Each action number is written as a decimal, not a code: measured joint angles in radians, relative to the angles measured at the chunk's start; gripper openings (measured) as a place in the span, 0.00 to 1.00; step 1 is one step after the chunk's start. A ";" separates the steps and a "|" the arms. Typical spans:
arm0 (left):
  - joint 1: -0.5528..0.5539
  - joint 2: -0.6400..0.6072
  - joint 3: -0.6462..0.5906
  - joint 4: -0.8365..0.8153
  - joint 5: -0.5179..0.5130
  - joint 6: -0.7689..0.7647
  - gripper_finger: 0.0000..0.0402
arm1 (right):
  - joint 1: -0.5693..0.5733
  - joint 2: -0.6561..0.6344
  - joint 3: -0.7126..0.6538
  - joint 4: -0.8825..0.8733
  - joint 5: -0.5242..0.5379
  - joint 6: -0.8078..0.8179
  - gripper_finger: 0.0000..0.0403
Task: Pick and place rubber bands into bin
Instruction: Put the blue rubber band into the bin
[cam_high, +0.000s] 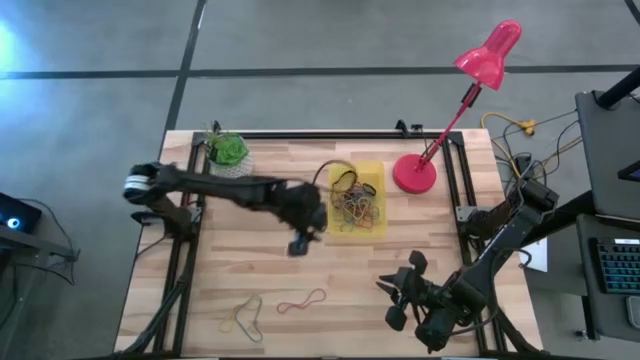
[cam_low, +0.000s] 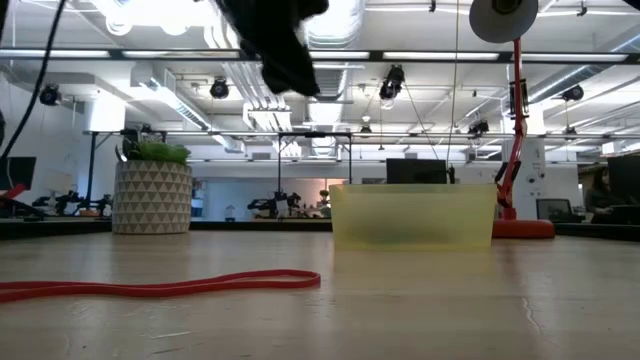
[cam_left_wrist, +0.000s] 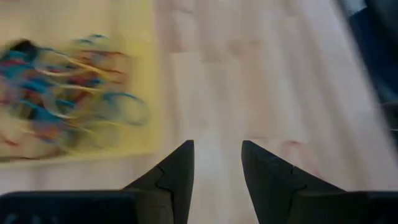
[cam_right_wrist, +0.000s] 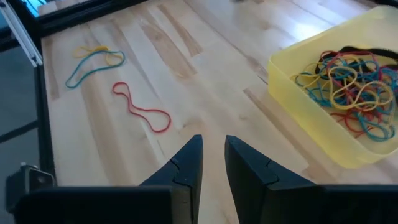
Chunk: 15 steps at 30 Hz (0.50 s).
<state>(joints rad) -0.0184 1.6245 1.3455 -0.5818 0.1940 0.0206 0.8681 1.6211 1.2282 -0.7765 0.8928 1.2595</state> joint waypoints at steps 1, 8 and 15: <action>-0.027 -0.028 -0.020 0.001 -0.002 -0.035 0.29 | 0.000 0.000 -0.001 0.000 0.000 -0.010 0.15; -0.239 -0.194 -0.193 -0.004 -0.108 -0.331 0.29 | -0.004 0.000 -0.005 0.003 0.000 -0.067 0.15; -0.431 -0.274 -0.387 -0.006 -0.155 -0.658 0.29 | -0.005 0.000 -0.008 0.006 0.000 -0.116 0.15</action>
<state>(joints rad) -0.4492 1.3501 0.9589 -0.5877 0.0390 -0.6372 0.8627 1.6211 1.2200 -0.7708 0.8926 1.1435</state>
